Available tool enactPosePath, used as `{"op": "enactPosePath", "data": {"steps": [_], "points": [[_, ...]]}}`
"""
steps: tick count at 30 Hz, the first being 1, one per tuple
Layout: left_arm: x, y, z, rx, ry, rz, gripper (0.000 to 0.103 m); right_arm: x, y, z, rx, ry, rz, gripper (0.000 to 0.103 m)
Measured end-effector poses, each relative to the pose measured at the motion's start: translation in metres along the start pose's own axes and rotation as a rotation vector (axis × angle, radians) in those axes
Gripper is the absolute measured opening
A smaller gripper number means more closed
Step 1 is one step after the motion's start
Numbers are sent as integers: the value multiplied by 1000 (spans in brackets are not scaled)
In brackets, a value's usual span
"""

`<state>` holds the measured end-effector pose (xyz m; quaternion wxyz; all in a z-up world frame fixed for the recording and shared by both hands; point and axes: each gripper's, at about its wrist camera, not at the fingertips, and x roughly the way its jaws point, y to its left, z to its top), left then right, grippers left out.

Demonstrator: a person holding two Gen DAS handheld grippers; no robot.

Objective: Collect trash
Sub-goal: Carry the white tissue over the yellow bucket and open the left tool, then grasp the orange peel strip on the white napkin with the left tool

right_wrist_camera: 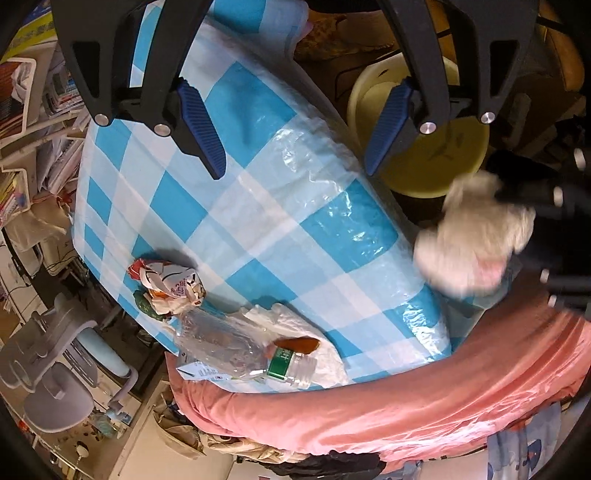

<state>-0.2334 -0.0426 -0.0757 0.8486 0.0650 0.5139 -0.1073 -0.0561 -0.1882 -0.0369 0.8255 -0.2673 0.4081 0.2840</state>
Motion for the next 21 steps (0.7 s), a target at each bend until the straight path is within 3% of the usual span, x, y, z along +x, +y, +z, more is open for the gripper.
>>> {"op": "enactPosePath", "data": {"steps": [3,6,14,18,21], "points": [[-11,0,0,-1,-53,26,65,-2,-1,0,18,-12,-2,76],[-23,10,9,-63,-113,14,65,-2,-1,0,26,-14,2,77],[-53,48,61,-186,-337,91,77,-2,-2,6,59,-46,32,77],[-43,67,91,-217,-351,92,78,-1,-4,9,82,-58,48,78],[-28,87,113,-293,-334,32,78,1,-7,11,98,-64,55,79]]}}
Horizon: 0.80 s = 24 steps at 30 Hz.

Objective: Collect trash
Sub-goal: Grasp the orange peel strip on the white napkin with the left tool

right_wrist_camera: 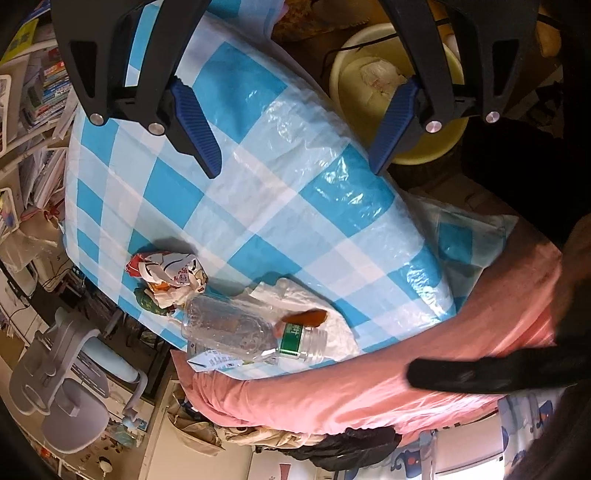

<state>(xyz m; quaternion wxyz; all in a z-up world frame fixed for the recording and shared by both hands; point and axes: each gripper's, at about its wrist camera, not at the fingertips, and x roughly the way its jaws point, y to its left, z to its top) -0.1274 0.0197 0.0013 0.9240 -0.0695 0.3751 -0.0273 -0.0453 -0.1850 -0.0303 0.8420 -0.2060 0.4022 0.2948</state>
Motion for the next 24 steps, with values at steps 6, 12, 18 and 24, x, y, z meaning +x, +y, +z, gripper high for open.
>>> {"op": "enactPosePath", "data": {"steps": [6,12,18,24], "points": [[54,24,39,-202,49,-118,78,5,1,3,0,1,10,81],[101,30,60,-253,73,-89,78,11,4,4,-22,12,17,82],[146,39,74,-320,147,-166,80,12,6,6,-35,13,14,84],[157,-4,65,-228,336,-551,80,14,-5,8,11,21,2,85]]}}
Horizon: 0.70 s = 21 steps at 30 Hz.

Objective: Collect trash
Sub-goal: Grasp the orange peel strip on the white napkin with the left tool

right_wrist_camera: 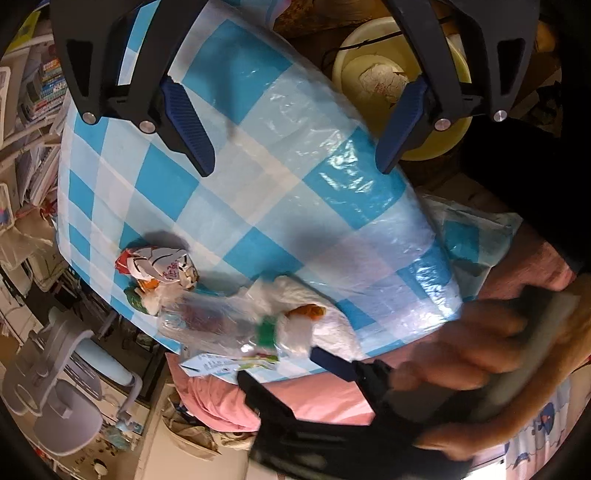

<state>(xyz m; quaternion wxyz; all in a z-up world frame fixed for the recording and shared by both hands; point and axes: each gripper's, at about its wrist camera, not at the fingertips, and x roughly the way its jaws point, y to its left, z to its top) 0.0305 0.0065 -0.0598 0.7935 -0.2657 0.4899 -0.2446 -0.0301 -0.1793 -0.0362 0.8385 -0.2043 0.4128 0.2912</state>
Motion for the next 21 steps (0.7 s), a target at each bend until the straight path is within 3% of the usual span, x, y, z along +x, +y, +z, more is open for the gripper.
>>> {"op": "enactPosePath", "data": {"steps": [1,4,9,14,16,18,21], "points": [[2,-9,-4,42,19,-19,80,0,-2,0,12,0,2,85],[6,-31,-12,170,19,23,80,-2,-6,0,32,-2,-8,85],[1,-18,-5,103,-63,157,81,-5,-13,-2,72,-15,-14,85],[-32,-2,0,72,-180,291,80,-7,-21,2,134,-47,-2,85],[-35,2,1,83,-191,351,75,-7,-24,4,163,-61,4,85],[-30,5,1,115,-167,438,60,-6,-28,7,195,-72,10,85],[-15,4,2,192,-141,576,52,-5,-31,10,225,-82,13,85]]}}
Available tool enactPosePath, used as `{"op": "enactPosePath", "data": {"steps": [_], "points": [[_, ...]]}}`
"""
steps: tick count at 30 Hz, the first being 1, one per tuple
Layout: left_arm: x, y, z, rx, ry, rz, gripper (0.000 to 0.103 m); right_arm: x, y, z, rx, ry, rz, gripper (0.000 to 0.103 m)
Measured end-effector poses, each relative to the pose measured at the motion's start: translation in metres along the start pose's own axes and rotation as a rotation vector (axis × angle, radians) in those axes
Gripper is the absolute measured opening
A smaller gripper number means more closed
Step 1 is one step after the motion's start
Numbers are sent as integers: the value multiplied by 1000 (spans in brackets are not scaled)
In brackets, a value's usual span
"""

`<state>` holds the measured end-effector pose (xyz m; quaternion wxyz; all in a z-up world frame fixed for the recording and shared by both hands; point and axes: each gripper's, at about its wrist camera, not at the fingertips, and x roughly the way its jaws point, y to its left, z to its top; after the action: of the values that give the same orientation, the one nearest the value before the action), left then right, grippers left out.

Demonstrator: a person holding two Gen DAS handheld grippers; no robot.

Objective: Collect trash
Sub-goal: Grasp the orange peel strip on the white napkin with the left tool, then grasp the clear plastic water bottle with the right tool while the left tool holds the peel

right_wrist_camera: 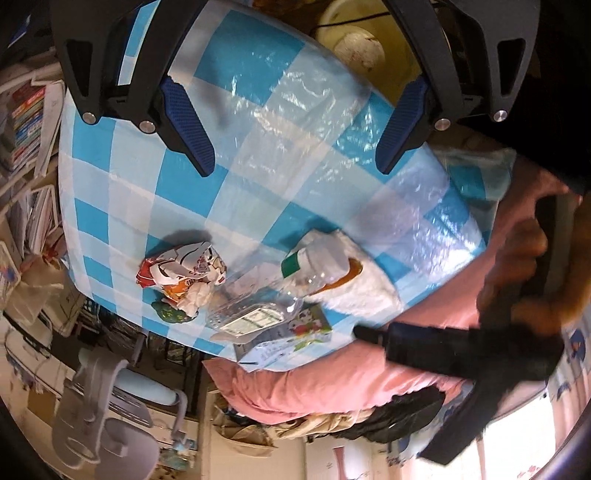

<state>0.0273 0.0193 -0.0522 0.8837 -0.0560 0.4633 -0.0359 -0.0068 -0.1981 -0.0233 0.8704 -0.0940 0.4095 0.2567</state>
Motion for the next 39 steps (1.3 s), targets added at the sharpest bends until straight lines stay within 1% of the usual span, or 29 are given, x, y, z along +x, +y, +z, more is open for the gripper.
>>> {"op": "enactPosePath", "data": {"steps": [2,6,9,13,18,21,26,28,29,30,32,39], "points": [[3,-2,-4,25,7,1,52,2,0,2,11,-7,-1,85],[2,-6,-4,40,1,-13,52,4,0,4,16,-14,-3,85],[0,-9,-4,50,-2,-6,52,3,-2,7,28,-33,-5,85],[12,-15,-8,79,42,-4,52,3,-8,11,62,-52,-1,85],[31,-23,-13,116,80,13,52,5,-8,13,63,-49,0,85],[37,-27,-15,129,95,6,52,7,-8,13,60,-46,-1,85],[48,-34,-18,157,109,31,52,8,-11,14,70,-48,-2,85],[51,-35,-18,158,117,21,35,8,-12,15,72,-51,-3,85],[51,-36,-18,165,114,25,20,9,-13,15,73,-52,-4,85],[50,-37,-16,168,114,20,17,9,-13,16,75,-54,-3,85],[42,-36,-12,141,83,14,17,9,-14,17,81,-57,0,85],[-3,-24,13,8,-92,-11,17,21,-18,29,137,-59,38,85]]}}
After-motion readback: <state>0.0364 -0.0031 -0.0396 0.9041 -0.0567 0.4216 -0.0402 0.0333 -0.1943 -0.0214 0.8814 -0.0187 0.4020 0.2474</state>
